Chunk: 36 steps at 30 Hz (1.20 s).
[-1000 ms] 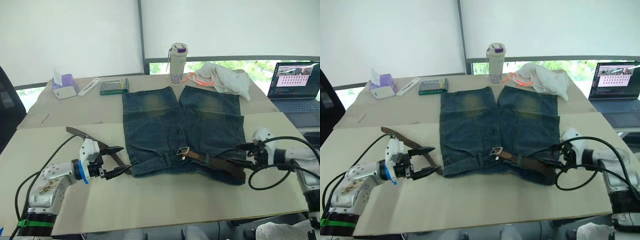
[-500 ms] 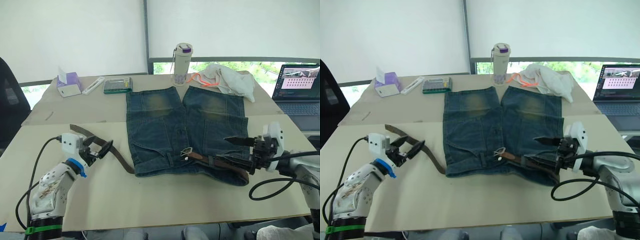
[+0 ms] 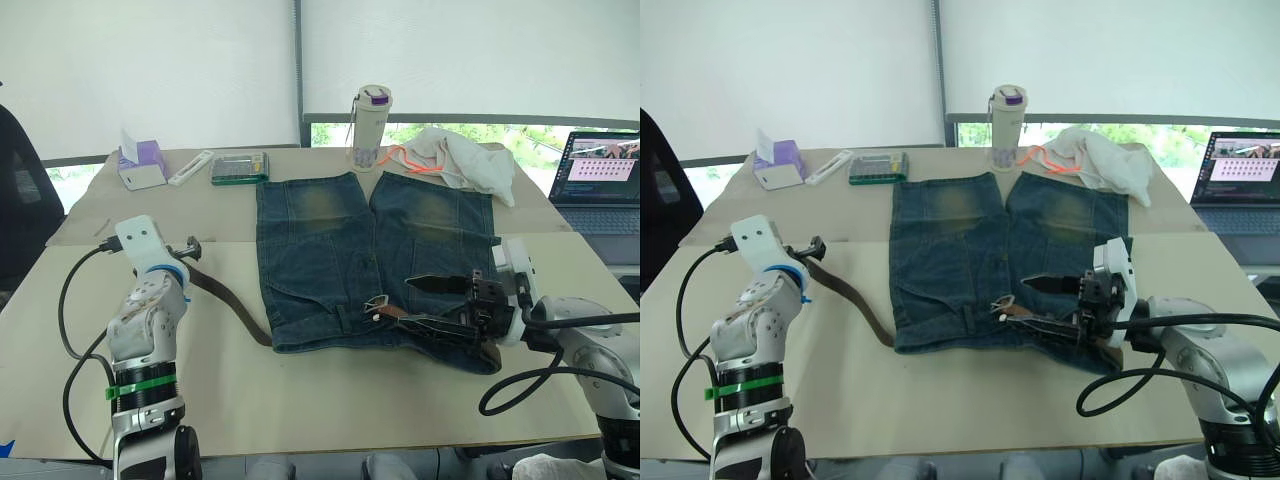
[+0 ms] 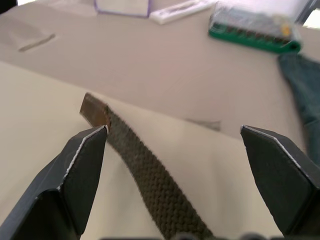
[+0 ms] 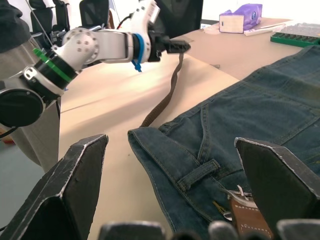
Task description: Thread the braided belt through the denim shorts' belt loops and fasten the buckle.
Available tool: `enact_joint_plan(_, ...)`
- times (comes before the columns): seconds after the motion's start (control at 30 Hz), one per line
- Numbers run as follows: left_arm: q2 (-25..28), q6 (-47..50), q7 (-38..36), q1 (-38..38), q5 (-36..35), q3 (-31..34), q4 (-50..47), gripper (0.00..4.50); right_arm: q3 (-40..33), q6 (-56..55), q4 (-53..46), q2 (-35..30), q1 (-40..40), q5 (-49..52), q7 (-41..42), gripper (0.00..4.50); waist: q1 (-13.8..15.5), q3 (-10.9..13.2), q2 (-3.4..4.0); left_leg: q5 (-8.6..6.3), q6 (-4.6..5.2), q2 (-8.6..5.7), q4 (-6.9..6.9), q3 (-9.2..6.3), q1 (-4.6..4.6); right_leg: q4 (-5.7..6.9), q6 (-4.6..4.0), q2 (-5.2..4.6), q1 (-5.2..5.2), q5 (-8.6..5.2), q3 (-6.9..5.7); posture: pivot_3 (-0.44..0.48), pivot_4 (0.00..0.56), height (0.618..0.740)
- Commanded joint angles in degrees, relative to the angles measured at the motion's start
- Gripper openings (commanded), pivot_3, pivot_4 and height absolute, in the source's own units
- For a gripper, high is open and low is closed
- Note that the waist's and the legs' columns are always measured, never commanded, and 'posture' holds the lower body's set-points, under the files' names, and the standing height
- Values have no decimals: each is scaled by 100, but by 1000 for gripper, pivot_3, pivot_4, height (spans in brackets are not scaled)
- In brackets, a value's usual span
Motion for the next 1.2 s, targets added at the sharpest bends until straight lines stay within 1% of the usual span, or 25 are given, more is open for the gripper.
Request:
enact_joint_plan(0.03,-54,169,341,-275,246,-10,298,4500,-48,23,-104,14,-154,170,-52,4486,7,0,-2,0,0,0,0,0,0,0,0,1,1,0,-3,0,150,740)
enact_joint_plan(0.13,-160,137,545,-461,302,91,665,4500,-7,23,-156,45,-120,194,-75,4486,17,2,-8,1,-1,0,0,-2,-8,-3,0,-1,-1,0,-6,0,150,740)
enact_joint_plan(0.3,-161,169,416,-599,294,52,987,4500,22,-30,-203,103,-33,175,-105,4486,22,2,-9,4,-7,-1,1,-4,-19,-2,0,-3,-10,2,-8,0,150,740)
enact_joint_plan(0.33,-160,180,441,-595,301,80,983,3957,12,-52,-195,105,-13,157,-96,4500,20,2,-10,4,-8,-1,1,-3,-19,-2,0,-3,-10,2,-8,0,150,740)
enact_joint_plan(0.37,-157,176,471,-586,304,121,969,3757,-4,-69,-186,108,4,142,-96,4500,19,2,-10,4,-8,-1,0,-3,-18,-2,0,-3,-10,2,-8,0,150,740)
enact_joint_plan(0.47,-156,230,625,-473,356,222,735,2643,-62,-107,-160,113,53,133,-100,4500,12,2,-10,4,-8,0,0,-4,-21,-1,0,-2,-13,2,-8,0,150,740)
enact_joint_plan(0.57,-150,197,723,-437,348,377,716,1672,-61,-151,-138,122,79,106,-88,4500,8,2,-10,5,-8,1,0,-6,-20,0,0,-2,-13,2,-7,0,150,740)
enact_joint_plan(0.6,-184,84,716,-425,296,450,664,1251,-57,-170,-122,131,82,92,-85,4500,11,2,-10,5,-8,1,0,-6,-20,1,0,-2,-13,2,-7,0,150,740)
enact_joint_plan(0.7,-204,-302,415,-359,163,466,471,221,-55,-186,-100,152,73,85,-86,4500,15,2,-10,5,-9,0,0,-5,-21,-1,0,-3,-13,2,-8,0,150,740)
enact_joint_plan(0.73,-116,-555,-114,-255,21,338,293,20,-60,-187,-95,164,66,87,-97,4500,16,2,-11,5,-10,0,0,-5,-21,-1,0,-4,-13,2,-7,0,150,740)
enact_joint_plan(0.83,-15,-1494,-1084,-40,-288,315,-44,20,-99,-200,-134,188,101,87,-130,4500,23,2,-10,9,-17,0,0,-3,-26,-3,-1,-6,-15,3,-8,0,150,740)
enact_joint_plan(0.93,250,-2028,-1959,412,-423,187,-494,20,-288,-168,-229,212,218,183,-259,4500,19,1,-10,12,-22,1,0,-4,-32,-6,-4,-6,-18,6,-10,0,150,740)
enact_joint_plan(1.0,647,-2397,-2595,866,-281,-12,-766,20,-425,-146,-276,238,347,263,-345,4500,-5,1,-9,12,-22,2,-3,-3,-31,-7,-4,-6,-19,6,-9,0,150,740)
enact_joint_plan(1.07,1036,-2725,-2965,1163,-105,-113,-719,20,-459,-153,-310,272,455,260,-426,4500,-28,-1,-4,12,-22,8,-17,-1,-27,-8,-7,-3,-23,7,-2,0,150,740)
enact_joint_plan(1.13,1395,-2945,-3100,1271,121,-145,-403,20,-394,-224,-317,308,519,158,-487,4500,-31,0,-3,13,-22,10,-19,0,-23,-7,-12,2,-24,10,-4,0,150,740)
enact_joint_plan(1.2,1803,-3636,-3380,1291,488,-306,-44,20,-363,-243,-317,405,519,168,-601,4500,-31,0,-4,15,-23,13,-18,-1,-22,-4,-15,7,-23,11,-7,0,150,740)
